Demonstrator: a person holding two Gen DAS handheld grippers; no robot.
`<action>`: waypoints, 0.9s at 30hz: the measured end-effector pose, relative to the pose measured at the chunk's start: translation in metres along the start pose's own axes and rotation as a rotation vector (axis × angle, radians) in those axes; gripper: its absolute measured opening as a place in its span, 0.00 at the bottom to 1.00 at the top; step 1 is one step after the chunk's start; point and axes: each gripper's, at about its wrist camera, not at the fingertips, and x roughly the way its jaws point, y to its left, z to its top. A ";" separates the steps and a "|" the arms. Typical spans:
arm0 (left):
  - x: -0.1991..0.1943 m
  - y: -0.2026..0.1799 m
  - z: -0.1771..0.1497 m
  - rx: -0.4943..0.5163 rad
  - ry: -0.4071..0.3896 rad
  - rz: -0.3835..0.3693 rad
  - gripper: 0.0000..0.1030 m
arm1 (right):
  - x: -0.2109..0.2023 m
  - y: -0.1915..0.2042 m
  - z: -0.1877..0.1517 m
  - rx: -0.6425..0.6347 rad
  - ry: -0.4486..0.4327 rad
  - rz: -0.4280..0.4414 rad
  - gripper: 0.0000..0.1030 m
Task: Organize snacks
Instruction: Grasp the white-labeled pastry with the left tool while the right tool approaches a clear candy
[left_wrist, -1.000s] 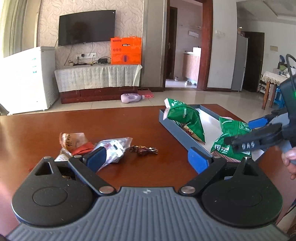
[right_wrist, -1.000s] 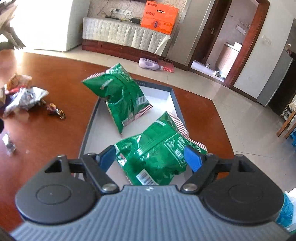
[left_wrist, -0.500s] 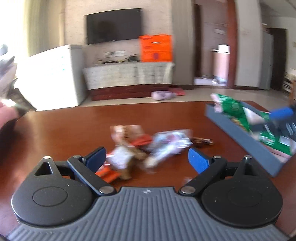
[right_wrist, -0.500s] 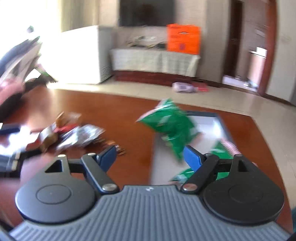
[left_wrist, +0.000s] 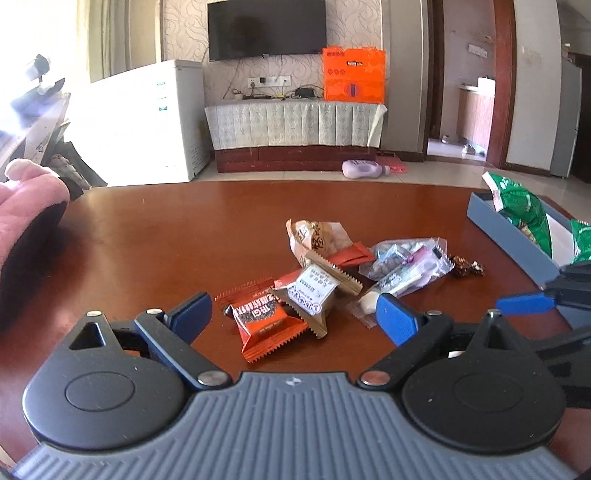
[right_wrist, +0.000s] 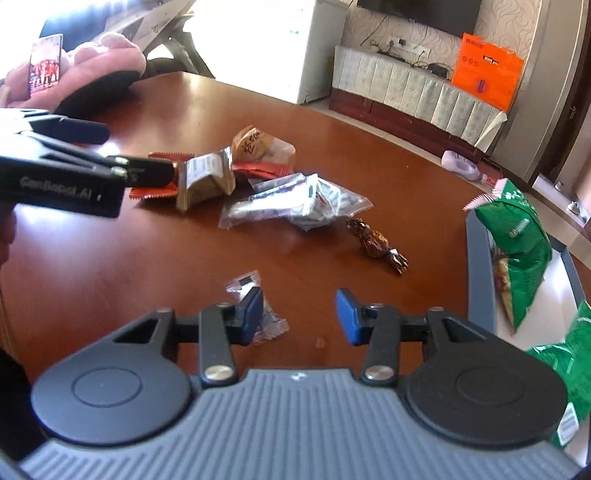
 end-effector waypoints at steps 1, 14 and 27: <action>0.001 0.001 0.000 0.002 0.005 -0.002 0.95 | 0.001 0.001 0.001 0.001 -0.001 -0.004 0.45; 0.018 0.009 0.002 0.012 -0.004 -0.046 0.95 | 0.014 0.002 0.003 -0.060 0.047 -0.092 0.56; 0.057 -0.009 0.004 0.206 -0.077 -0.158 0.94 | 0.003 -0.005 0.004 -0.022 0.061 -0.084 0.58</action>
